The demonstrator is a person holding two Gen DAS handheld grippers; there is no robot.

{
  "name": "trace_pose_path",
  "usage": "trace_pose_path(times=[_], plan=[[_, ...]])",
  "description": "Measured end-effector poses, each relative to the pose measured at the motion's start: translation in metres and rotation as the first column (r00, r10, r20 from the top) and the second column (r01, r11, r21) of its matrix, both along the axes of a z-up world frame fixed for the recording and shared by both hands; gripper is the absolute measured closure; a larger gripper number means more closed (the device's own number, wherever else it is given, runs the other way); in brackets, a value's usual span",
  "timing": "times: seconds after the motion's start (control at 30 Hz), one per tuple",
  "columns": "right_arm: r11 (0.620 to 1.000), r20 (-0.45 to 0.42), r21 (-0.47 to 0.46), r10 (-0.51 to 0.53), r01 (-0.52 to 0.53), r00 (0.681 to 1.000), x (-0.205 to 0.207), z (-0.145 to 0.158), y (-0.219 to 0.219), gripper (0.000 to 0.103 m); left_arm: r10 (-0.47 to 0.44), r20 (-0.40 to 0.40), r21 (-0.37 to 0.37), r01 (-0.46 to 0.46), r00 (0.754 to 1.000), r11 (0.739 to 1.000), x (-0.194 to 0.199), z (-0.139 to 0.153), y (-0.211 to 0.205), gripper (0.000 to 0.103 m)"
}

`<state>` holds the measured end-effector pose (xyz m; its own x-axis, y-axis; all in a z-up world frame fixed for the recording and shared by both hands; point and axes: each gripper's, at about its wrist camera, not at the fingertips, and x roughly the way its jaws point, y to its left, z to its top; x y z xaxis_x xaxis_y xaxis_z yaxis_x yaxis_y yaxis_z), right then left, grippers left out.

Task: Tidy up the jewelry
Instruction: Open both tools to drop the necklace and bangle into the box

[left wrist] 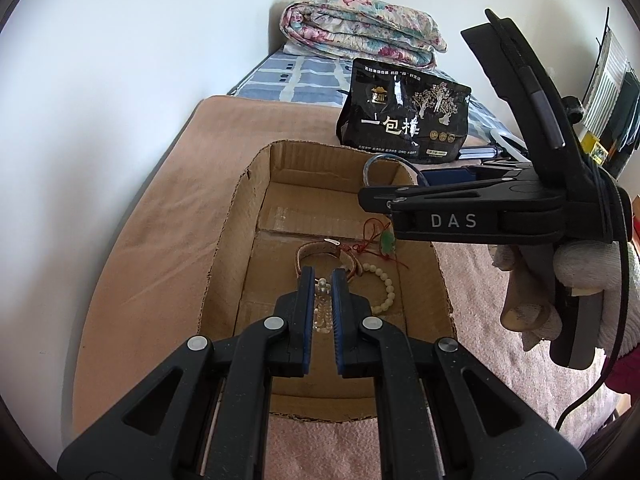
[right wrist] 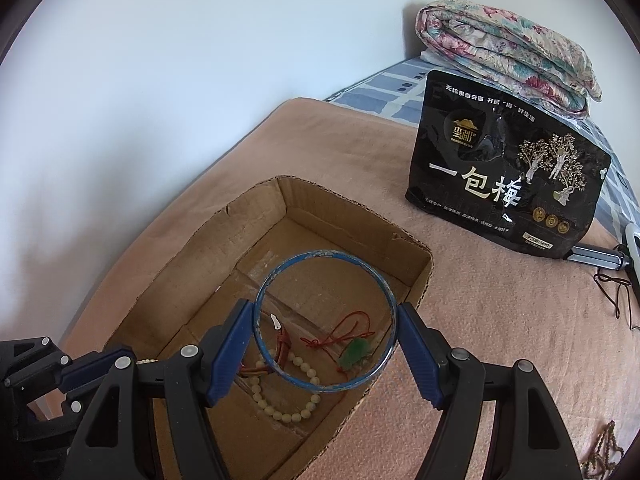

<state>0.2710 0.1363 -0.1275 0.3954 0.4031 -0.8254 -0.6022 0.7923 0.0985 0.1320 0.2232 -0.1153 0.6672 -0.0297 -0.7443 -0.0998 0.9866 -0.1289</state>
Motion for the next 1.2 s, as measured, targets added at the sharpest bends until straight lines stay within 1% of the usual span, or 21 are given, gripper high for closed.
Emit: trace_pose_path(times=[0.27,0.33,0.37,0.4,0.43,0.47,0.5,0.83,1.2], plan=[[1.0,0.003,0.004,0.009,-0.009,1.0,-0.001,0.0,0.004,0.029,-0.011,0.015,0.013,0.011,1.0,1.0,-0.002,0.002,-0.002,0.096],[1.0,0.009,0.005,0.009,-0.009,1.0,-0.002,0.002,0.004,0.025,-0.011,0.014,0.022,0.011,1.0,1.0,-0.002,0.003,-0.004,0.096],[1.0,0.014,0.004,0.009,-0.009,1.0,-0.003,0.003,0.004,0.019,-0.009,0.01,0.024,0.009,1.0,1.0,-0.001,0.002,-0.004,0.096],[1.0,0.022,0.002,0.007,-0.007,1.0,-0.004,0.004,0.004,0.016,-0.007,0.007,0.023,0.007,1.0,1.0,-0.001,0.002,-0.003,0.086],[1.0,0.03,0.0,0.004,-0.004,1.0,-0.005,0.005,0.003,0.016,-0.004,0.005,0.021,0.004,1.0,1.0,-0.001,0.001,-0.003,0.078],[1.0,0.031,-0.001,0.003,-0.003,1.0,-0.005,0.006,0.003,0.016,0.003,0.01,0.022,-0.003,1.0,1.0,-0.002,0.002,-0.003,0.06],[1.0,0.031,-0.001,0.001,-0.001,1.0,-0.005,0.007,0.002,0.016,0.009,0.017,0.023,-0.009,1.0,1.0,-0.002,0.003,-0.003,0.055],[0.999,0.022,0.013,-0.031,0.031,0.999,-0.007,0.012,-0.012,0.014,0.013,0.025,0.031,-0.014,1.0,0.999,-0.006,0.008,-0.003,0.055],[0.999,0.047,0.023,-0.045,0.044,0.998,-0.017,0.029,-0.029,0.014,0.002,0.044,0.055,-0.004,0.999,0.998,-0.013,0.022,-0.017,0.055]])
